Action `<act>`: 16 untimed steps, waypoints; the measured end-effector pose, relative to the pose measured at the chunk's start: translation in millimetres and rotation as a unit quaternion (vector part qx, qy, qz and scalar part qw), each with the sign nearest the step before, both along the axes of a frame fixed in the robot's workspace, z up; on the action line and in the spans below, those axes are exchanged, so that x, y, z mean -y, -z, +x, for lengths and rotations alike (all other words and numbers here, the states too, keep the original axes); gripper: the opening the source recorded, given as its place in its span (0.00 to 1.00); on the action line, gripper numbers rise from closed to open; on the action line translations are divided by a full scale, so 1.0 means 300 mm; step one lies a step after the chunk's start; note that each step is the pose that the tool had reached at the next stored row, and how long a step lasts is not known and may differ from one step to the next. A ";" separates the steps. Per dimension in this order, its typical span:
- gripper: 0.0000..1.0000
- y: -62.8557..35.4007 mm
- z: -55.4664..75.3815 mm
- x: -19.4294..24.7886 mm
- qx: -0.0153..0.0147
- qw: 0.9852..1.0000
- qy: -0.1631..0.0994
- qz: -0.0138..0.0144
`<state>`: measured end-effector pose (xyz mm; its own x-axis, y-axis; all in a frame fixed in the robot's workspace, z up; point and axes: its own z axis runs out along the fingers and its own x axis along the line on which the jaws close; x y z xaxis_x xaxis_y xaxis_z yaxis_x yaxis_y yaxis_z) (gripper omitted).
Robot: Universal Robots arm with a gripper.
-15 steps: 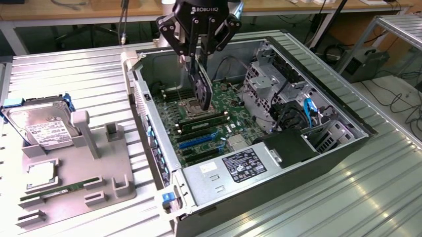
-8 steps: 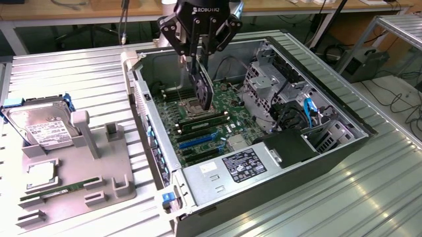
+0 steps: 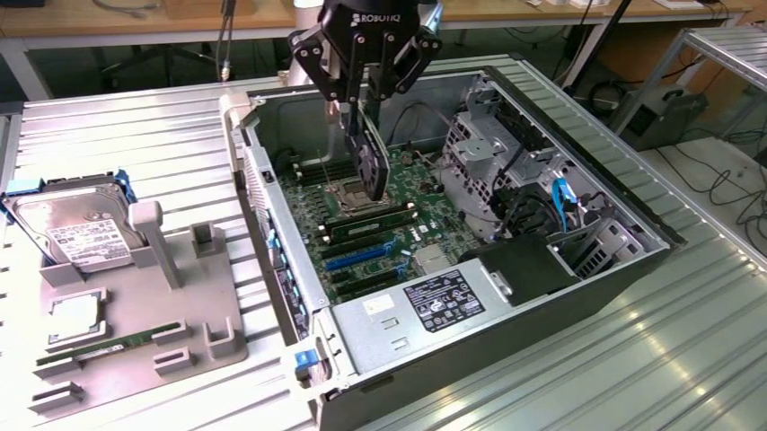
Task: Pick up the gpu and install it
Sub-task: 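Pick up the gpu and move the gpu toward the slot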
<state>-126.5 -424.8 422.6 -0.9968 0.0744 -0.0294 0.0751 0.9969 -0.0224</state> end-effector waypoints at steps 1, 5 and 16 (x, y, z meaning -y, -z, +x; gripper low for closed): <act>0.26 0.000 0.001 0.000 0.000 1.000 0.000 0.000; 0.26 0.001 0.007 0.000 0.000 1.000 0.000 0.000; 0.26 0.004 0.027 0.000 0.000 1.000 0.000 -0.001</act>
